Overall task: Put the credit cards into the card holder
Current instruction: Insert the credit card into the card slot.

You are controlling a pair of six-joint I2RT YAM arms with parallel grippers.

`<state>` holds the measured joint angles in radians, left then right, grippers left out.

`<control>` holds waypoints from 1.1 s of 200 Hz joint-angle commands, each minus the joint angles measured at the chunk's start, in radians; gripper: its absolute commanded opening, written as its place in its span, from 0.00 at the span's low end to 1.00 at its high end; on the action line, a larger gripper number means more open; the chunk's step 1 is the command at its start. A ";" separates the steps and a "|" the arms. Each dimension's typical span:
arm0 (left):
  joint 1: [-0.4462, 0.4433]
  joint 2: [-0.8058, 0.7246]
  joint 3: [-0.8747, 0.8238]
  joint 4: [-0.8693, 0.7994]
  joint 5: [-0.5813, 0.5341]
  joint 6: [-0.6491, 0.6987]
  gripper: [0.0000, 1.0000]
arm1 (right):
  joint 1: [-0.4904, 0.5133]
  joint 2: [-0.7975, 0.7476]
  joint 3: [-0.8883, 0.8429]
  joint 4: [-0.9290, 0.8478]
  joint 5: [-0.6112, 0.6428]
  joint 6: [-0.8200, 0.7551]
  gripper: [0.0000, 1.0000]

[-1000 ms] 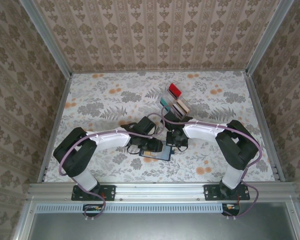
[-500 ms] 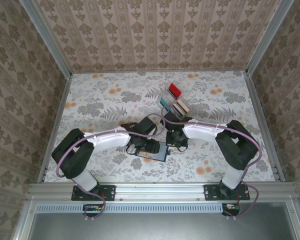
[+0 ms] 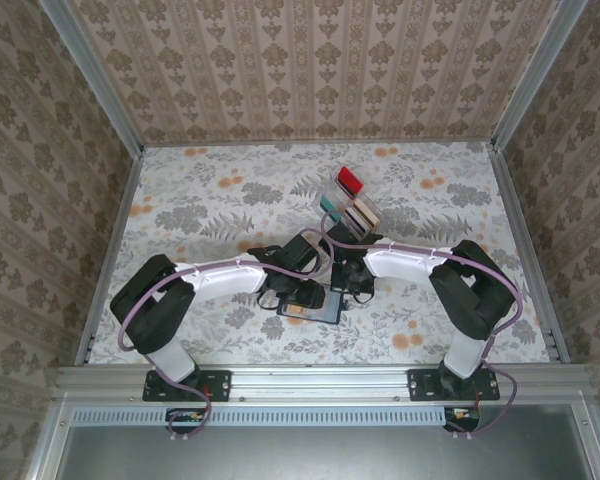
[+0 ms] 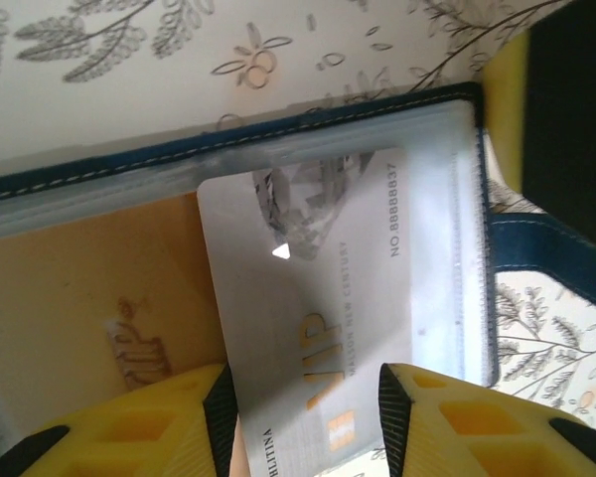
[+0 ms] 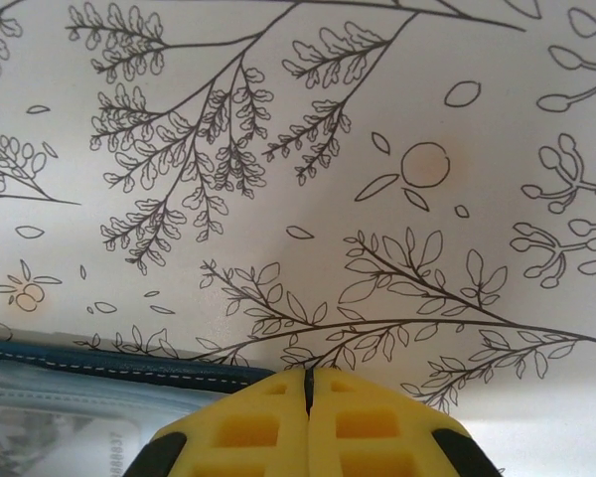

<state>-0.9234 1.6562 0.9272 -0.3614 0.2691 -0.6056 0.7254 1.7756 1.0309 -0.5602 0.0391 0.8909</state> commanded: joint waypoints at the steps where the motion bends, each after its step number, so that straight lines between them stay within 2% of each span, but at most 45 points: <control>1: -0.006 0.014 0.001 0.077 0.061 -0.024 0.45 | 0.076 0.148 -0.052 0.374 -0.210 0.050 0.06; 24: 0.004 0.015 -0.033 0.132 0.079 -0.078 0.42 | 0.074 0.116 -0.090 0.396 -0.188 0.080 0.05; 56: 0.021 0.017 -0.087 0.199 0.096 -0.128 0.40 | 0.050 0.070 -0.136 0.450 -0.222 0.105 0.06; 104: 0.028 0.031 -0.102 0.285 0.184 -0.129 0.41 | 0.048 0.095 -0.186 0.580 -0.274 0.171 0.06; 131: 0.033 0.034 -0.115 0.323 0.220 -0.135 0.41 | 0.047 0.088 -0.196 0.590 -0.273 0.181 0.06; 146: 0.039 0.015 -0.125 0.293 0.176 -0.139 0.43 | 0.045 0.080 -0.196 0.569 -0.258 0.174 0.06; 178: 0.049 -0.071 -0.142 0.148 -0.008 -0.125 0.48 | 0.043 0.081 -0.160 0.446 -0.193 0.120 0.06; 199: 0.069 -0.100 -0.168 0.124 -0.043 -0.123 0.49 | 0.042 0.093 -0.142 0.404 -0.175 0.094 0.06; 220: 0.085 -0.108 -0.180 0.125 -0.031 -0.117 0.50 | 0.042 0.101 -0.136 0.398 -0.173 0.082 0.06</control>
<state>-0.8566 1.5726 0.7712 -0.1806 0.2897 -0.7338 0.7292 1.7119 0.9230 -0.3996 0.0410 0.9989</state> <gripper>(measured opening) 0.498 0.067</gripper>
